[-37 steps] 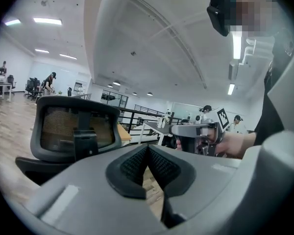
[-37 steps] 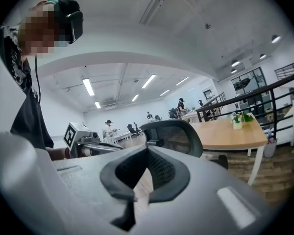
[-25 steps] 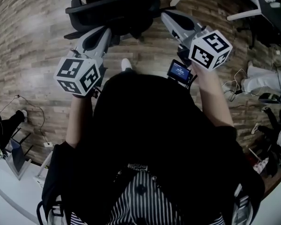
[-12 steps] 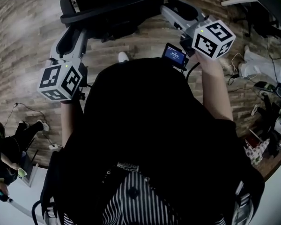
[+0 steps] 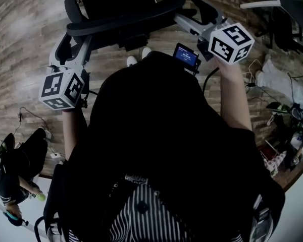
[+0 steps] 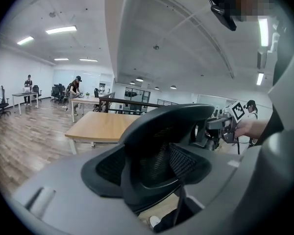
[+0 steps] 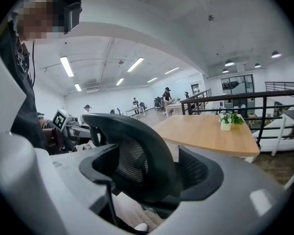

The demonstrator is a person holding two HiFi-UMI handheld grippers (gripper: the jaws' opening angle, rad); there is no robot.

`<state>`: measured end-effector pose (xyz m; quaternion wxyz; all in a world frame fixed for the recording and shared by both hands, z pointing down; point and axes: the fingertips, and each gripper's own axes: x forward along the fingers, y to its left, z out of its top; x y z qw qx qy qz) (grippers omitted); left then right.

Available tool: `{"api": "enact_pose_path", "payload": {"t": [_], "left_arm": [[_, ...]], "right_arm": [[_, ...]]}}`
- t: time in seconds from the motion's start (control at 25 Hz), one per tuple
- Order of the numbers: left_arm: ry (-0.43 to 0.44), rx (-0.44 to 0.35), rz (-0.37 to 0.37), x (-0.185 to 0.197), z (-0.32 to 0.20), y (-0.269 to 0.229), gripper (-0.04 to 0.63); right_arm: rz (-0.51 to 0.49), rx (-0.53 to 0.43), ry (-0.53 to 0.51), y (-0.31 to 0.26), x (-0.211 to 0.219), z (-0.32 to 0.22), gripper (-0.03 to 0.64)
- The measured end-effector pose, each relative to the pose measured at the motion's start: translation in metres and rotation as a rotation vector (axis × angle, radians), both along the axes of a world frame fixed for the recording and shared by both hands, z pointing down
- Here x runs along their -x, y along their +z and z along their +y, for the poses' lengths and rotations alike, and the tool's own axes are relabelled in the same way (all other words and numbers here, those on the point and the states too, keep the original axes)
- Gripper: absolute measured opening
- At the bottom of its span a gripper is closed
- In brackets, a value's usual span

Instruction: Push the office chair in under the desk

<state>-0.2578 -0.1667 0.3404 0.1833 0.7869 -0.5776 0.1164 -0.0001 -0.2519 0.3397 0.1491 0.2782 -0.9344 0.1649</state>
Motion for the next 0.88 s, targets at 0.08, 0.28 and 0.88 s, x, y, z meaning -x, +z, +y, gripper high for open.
{"api": "enact_pose_path", "payload": {"t": [0.08, 0.28, 0.88], "left_arm": [[-0.018, 0.005, 0.0, 0.009, -0.011, -0.007, 0.31], [-0.107, 0.054, -0.023, 0.004, -0.014, -0.005, 0.334], [-0.063, 0.088, -0.104, -0.022, 0.02, 0.024, 0.335]], "right_arm": [[-0.004, 0.019, -0.024, -0.003, 0.012, -0.019, 0.371], [-0.005, 0.017, -0.087, -0.007, 0.004, -0.038, 0.373], [0.021, 0.008, -0.15, 0.012, 0.006, 0.033, 0.373]]}}
